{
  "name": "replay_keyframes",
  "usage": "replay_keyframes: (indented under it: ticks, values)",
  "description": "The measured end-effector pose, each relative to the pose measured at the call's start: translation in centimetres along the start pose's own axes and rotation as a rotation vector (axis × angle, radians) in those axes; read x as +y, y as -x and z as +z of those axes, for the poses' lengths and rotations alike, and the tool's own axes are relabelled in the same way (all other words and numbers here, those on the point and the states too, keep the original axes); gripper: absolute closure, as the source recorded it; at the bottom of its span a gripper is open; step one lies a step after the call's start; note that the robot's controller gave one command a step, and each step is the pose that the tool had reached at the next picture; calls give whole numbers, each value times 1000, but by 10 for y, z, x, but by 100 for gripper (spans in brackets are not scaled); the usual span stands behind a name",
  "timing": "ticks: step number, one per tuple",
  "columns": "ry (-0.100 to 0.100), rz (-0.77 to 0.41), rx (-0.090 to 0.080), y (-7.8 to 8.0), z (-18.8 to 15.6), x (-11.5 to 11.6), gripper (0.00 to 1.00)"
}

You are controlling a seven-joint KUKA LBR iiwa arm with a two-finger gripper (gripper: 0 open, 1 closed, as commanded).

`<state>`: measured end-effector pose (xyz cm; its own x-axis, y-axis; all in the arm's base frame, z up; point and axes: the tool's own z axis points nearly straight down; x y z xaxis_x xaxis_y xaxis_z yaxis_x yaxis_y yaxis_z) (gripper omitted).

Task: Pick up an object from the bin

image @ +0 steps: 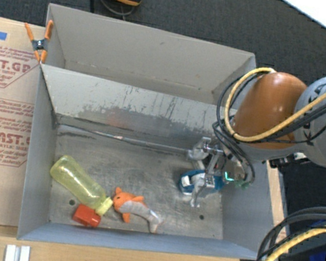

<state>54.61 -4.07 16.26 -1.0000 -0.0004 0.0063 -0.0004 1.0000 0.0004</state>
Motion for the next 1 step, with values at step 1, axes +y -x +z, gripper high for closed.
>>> replay_keyframes:
  ticks: [1]
  values:
    - [-1,0,-7,2,-4,0,0]
